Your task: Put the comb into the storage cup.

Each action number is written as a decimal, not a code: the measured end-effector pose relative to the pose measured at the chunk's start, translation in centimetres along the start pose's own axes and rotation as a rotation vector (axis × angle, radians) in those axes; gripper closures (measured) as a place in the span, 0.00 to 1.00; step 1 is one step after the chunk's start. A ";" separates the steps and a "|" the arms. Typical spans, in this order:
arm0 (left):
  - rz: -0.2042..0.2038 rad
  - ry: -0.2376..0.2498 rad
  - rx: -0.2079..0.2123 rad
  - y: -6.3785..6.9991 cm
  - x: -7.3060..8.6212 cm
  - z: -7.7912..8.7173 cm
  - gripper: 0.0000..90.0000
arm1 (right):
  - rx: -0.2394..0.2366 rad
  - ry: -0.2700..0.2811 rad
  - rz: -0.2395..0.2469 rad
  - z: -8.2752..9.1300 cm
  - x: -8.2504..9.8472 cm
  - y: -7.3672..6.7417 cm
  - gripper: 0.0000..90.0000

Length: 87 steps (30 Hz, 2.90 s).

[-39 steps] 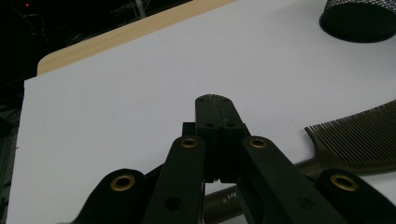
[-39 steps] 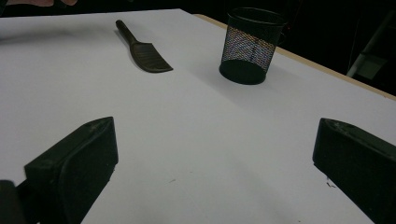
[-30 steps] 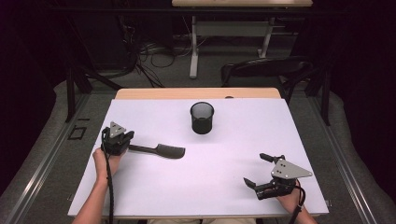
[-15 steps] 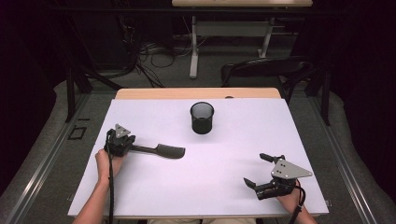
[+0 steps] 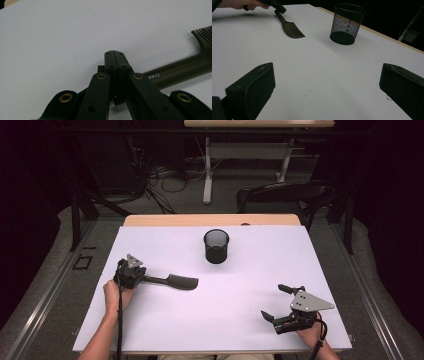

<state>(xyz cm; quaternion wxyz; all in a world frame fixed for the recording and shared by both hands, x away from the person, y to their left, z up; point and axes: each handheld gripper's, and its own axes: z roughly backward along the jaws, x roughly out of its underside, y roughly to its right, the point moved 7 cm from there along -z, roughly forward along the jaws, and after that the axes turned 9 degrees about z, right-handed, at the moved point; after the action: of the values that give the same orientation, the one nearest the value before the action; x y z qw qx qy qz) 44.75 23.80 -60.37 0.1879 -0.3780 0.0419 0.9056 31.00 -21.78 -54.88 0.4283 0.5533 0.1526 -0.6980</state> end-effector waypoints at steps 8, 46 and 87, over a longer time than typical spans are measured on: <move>-0.012 -0.016 0.010 0.2 0.1 0.0 1.00 | 0.000 -0.001 -0.001 0.0 0.0 0.0 0.00; -0.036 -0.071 0.047 1.2 1.3 1.0 1.00 | 0.003 -0.003 -0.001 0.1 0.1 0.1 0.00; -0.025 -0.113 0.112 2.4 2.0 1.7 1.00 | 0.001 -0.006 -0.004 0.0 0.1 0.1 0.00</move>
<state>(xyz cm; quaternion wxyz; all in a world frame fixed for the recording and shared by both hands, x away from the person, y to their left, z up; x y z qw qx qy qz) 41.38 22.55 -60.71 0.2222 -0.3157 0.0773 0.9192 31.03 -21.88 -54.94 0.4271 0.5512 0.1524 -0.7004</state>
